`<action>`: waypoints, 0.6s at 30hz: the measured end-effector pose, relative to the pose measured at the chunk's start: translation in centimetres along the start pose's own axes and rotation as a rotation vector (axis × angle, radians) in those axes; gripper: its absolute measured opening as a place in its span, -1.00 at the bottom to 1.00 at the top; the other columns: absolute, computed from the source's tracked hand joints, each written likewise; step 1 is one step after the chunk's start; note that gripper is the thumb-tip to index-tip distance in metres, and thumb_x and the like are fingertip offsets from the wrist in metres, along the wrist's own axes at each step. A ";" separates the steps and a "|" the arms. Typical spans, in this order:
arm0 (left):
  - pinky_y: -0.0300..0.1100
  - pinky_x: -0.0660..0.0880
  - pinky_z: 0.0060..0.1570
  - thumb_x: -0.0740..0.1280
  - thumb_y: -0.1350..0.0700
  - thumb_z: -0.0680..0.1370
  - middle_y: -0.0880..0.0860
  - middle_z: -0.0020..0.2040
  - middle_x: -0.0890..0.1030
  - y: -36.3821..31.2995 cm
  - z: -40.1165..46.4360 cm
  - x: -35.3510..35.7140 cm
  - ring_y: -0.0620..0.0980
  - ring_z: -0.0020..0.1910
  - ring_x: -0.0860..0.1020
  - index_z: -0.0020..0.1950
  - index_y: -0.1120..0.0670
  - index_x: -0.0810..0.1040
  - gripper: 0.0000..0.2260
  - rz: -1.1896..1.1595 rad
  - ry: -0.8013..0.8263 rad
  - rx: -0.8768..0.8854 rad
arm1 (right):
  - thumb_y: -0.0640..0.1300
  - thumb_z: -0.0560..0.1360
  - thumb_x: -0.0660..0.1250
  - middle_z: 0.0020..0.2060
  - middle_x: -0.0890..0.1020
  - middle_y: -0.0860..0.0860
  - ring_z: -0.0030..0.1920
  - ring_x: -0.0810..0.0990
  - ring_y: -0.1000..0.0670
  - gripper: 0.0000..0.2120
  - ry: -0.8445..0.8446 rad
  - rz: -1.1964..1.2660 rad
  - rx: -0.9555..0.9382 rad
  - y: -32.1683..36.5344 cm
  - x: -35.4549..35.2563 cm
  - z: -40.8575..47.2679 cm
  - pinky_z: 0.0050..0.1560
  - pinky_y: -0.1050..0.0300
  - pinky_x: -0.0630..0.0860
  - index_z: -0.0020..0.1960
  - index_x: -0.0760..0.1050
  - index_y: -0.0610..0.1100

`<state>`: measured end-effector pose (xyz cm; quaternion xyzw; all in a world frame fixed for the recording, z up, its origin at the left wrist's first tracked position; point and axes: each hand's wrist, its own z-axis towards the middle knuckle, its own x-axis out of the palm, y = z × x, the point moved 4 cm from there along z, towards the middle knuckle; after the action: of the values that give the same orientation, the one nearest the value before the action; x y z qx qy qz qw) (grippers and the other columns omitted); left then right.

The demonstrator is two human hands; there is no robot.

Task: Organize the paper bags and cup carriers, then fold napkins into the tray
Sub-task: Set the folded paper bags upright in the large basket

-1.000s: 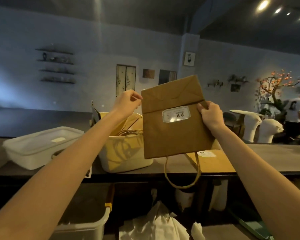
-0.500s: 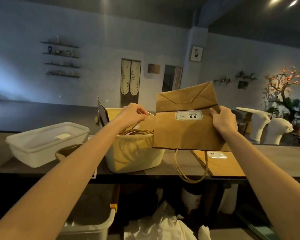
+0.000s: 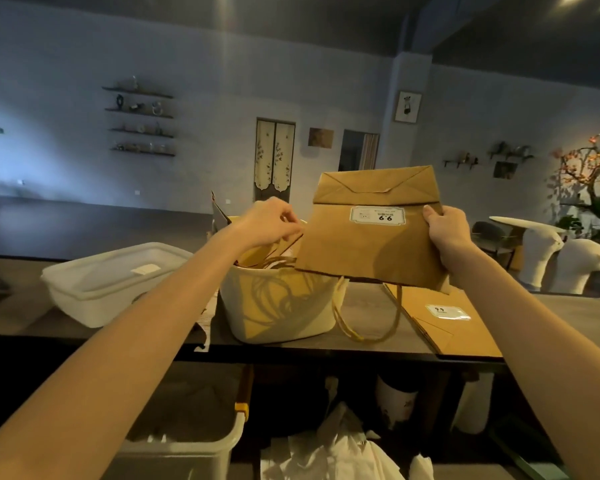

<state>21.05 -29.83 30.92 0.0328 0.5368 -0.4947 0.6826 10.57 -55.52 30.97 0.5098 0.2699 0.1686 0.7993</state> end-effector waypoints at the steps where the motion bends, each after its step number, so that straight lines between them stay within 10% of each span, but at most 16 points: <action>1: -0.39 0.40 -0.35 0.27 0.11 0.57 -0.04 -0.23 0.52 0.0 -0.2 -0.9 -0.17 -0.30 0.48 0.02 0.10 0.52 -0.90 0.027 -0.073 0.011 | 0.02 0.62 0.11 0.10 0.54 -0.09 0.08 0.51 -0.13 -0.67 0.000 0.029 0.013 0.6 0.5 0.0 0.19 -0.11 0.42 0.26 0.41 -0.16; 6: -0.24 0.41 -0.08 0.26 0.14 0.58 0.01 -0.05 0.54 0.9 -1.5 -4.6 -0.10 -0.08 0.48 0.10 0.12 0.55 -0.85 0.136 -0.349 0.016 | -0.05 0.63 0.09 0.18 0.50 -0.15 0.16 0.48 -0.17 -0.69 -0.003 0.052 0.019 3.6 3.9 0.5 0.16 -0.06 0.40 0.27 0.36 -0.23; 12: -0.17 0.48 0.01 0.27 0.15 0.57 0.09 0.03 0.59 4.4 -2.3 -5.1 -0.02 0.02 0.53 0.08 0.11 0.55 -0.87 0.095 -0.298 -0.141 | -0.12 0.64 0.07 0.06 0.44 -0.11 0.04 0.43 -0.07 -0.69 0.045 -0.173 -0.199 7.9 9.0 -0.6 0.01 0.09 0.34 0.30 0.30 -0.26; 18: -0.27 0.41 -0.03 0.25 0.20 0.58 0.10 0.07 0.57 5.5 -2.6 -5.5 -0.11 -0.01 0.46 0.10 0.16 0.54 -0.85 -0.036 -0.338 -0.087 | -0.15 0.60 0.18 -0.15 0.43 -0.05 -0.11 0.48 -0.04 -0.92 0.426 -0.384 -0.299 11.4 14.8 -3.2 -0.33 0.25 0.39 0.05 0.33 -0.15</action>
<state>23.50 -21.98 31.31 -0.0901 0.4358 -0.4814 0.7551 20.55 -40.30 36.37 0.2797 0.4947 0.1553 0.8080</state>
